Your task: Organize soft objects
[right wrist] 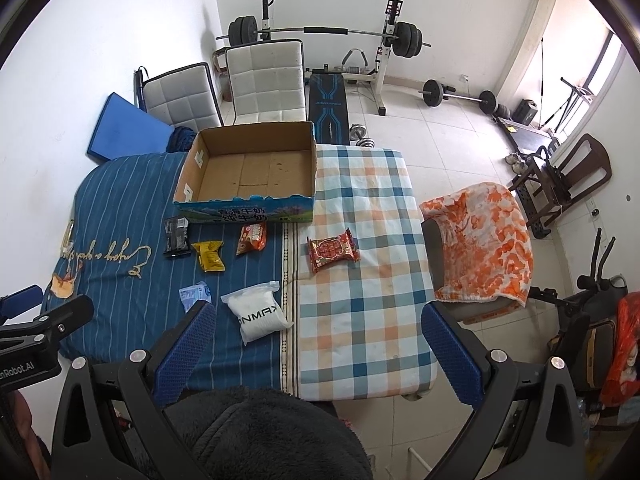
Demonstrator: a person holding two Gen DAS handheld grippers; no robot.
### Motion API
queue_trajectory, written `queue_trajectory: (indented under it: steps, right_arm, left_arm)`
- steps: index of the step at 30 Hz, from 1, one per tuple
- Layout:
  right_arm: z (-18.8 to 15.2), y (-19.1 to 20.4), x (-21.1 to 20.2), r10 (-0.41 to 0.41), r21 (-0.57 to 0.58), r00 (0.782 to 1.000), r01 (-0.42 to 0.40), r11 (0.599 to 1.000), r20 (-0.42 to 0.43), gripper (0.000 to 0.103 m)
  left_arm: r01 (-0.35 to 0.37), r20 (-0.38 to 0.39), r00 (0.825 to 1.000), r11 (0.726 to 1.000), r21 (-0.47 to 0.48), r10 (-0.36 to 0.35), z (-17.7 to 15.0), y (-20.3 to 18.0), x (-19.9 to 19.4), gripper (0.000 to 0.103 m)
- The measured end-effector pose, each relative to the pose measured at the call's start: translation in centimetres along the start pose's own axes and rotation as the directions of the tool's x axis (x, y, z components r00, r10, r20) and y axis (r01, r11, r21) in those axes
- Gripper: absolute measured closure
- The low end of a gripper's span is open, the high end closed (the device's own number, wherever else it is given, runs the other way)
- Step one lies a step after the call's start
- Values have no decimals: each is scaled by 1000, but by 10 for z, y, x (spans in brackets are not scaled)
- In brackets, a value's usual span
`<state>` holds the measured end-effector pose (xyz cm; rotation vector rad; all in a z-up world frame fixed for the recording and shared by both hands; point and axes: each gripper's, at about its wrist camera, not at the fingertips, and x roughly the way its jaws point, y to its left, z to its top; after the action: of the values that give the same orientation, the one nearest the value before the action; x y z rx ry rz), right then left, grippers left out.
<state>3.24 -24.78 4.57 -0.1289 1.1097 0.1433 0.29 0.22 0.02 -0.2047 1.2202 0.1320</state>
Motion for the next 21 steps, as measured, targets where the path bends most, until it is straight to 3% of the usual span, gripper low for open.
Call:
queue_trajectory:
  steps: [21]
  right_arm:
    - [-6, 3, -5, 3, -11, 1000, -3, 1000, 13, 0]
  left_arm:
    - [2, -3, 1000, 1000, -17, -2, -9, 9, -4, 0]
